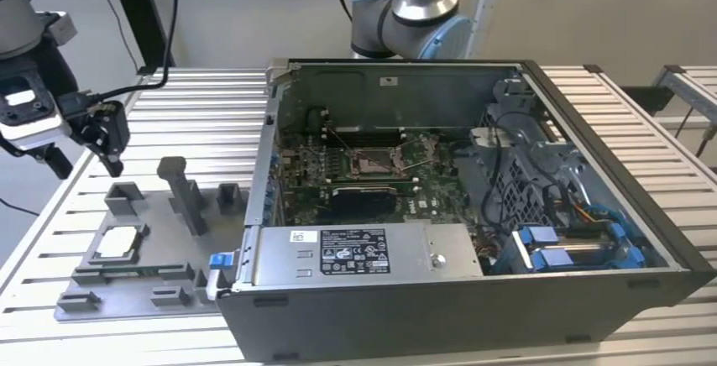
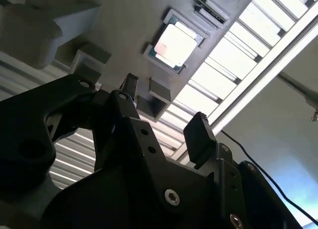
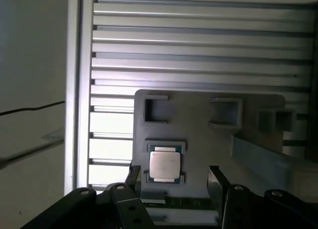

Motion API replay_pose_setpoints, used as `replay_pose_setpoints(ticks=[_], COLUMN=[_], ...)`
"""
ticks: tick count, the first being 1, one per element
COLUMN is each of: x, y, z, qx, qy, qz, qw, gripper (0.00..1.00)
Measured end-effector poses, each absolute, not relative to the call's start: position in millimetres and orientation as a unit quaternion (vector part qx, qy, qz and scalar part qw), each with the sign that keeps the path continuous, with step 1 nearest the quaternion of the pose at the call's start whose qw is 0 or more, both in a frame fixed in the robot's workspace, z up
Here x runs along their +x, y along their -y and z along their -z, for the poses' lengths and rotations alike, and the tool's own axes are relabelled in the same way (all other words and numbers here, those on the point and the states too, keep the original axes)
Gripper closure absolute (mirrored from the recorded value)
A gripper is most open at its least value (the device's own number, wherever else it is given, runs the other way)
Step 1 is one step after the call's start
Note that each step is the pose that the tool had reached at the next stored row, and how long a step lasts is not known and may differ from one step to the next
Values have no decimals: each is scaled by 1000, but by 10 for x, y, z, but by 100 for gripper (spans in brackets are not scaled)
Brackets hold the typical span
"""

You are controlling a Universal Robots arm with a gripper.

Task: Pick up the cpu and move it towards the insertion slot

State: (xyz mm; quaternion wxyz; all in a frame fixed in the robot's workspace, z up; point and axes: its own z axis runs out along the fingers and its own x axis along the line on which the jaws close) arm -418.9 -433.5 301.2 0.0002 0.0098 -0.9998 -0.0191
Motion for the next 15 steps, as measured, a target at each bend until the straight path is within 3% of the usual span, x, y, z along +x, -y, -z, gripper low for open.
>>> replay_pose_setpoints(ticks=[15], x=[-4194], y=[4449], z=[-2763], qx=[10], qy=[1000], qz=[19], qw=[0], gripper=[0])
